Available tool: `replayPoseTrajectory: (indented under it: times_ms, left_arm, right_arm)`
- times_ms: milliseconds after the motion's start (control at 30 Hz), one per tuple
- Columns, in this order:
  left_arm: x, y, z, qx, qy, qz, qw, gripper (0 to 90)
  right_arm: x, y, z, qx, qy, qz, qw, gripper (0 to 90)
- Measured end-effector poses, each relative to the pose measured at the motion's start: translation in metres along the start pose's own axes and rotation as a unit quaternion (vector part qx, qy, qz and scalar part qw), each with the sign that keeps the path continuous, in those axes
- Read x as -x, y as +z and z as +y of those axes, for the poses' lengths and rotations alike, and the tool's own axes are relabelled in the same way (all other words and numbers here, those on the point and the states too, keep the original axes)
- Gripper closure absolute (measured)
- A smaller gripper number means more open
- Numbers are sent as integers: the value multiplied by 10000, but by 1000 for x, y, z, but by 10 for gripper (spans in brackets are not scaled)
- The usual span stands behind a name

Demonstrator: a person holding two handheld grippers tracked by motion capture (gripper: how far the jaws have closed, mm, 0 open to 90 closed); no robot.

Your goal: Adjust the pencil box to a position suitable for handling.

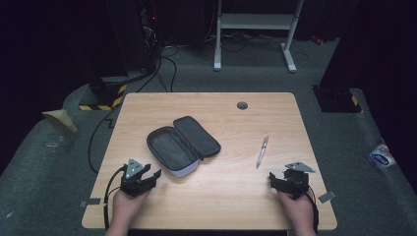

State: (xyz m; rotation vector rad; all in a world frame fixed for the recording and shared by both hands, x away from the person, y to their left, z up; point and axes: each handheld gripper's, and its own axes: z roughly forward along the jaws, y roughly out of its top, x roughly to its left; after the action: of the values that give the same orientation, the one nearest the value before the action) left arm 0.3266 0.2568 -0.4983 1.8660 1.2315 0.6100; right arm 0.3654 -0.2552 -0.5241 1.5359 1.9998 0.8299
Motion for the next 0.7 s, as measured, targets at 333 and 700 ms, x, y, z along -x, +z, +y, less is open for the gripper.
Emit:
replayPoseTrajectory:
  times_ms: [333, 700]
  left_arm:
    - [2, -6, 9, 223, 69, -25, 9997, 485]
    - [17, -6, 16, 313, 307, -259, 9987, 483]
  right_arm:
    - [0, -1, 0, -8, -19, 40, 10000, 168]
    - [-3, -5, -5, -5, -51, 73, 10000, 182]
